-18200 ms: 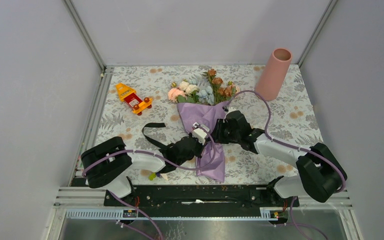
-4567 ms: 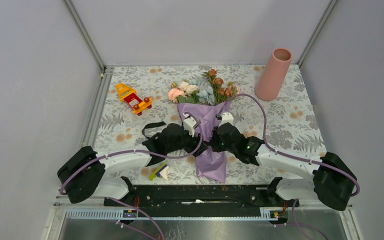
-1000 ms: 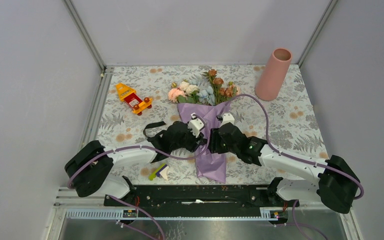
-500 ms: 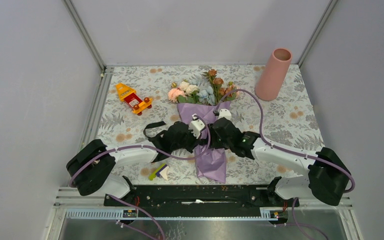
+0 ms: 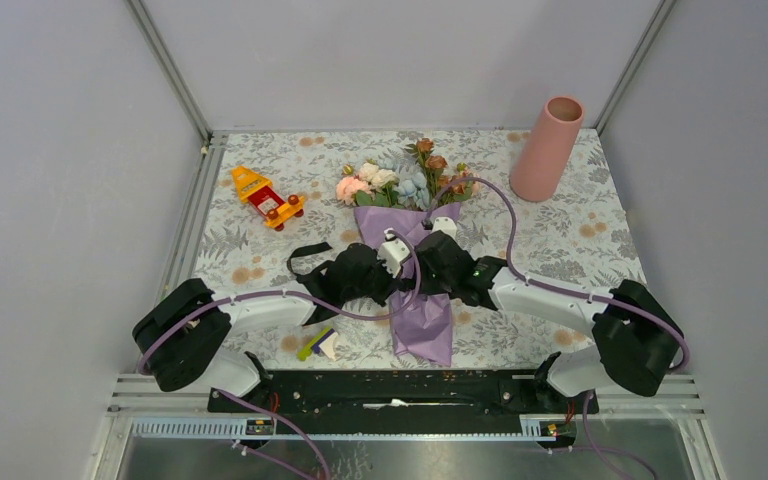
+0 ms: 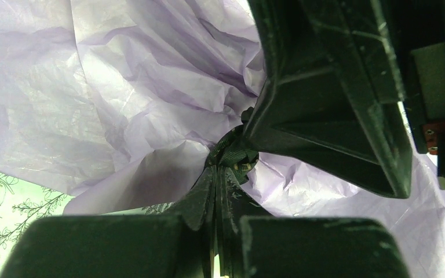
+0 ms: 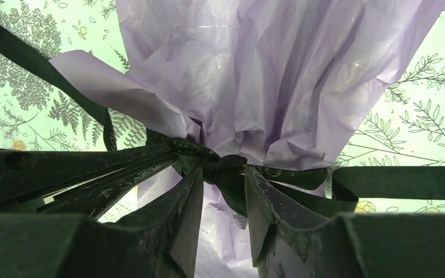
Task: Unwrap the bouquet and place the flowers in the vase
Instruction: Untie the ribbon from the wrapping paper.
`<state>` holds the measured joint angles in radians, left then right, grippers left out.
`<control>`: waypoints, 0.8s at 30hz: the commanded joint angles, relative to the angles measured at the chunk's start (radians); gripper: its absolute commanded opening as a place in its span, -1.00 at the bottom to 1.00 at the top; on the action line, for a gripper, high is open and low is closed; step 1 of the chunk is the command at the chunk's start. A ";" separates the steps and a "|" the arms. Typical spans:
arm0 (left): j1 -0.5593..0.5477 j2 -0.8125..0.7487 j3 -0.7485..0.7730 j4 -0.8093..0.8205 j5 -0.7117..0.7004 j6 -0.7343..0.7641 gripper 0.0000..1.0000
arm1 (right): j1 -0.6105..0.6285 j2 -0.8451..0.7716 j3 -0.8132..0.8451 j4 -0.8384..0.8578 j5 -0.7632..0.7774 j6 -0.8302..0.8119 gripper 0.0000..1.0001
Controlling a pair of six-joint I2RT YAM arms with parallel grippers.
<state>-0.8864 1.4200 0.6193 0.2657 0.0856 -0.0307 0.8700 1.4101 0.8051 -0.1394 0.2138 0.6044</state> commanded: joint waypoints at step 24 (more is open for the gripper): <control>-0.002 -0.050 -0.015 0.083 0.003 -0.019 -1.00 | -0.008 0.057 0.079 0.003 0.009 0.017 -0.98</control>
<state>-0.8864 1.4082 0.6109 0.2855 0.0937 -0.0349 0.8692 1.4712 0.8486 -0.1196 0.1688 0.6117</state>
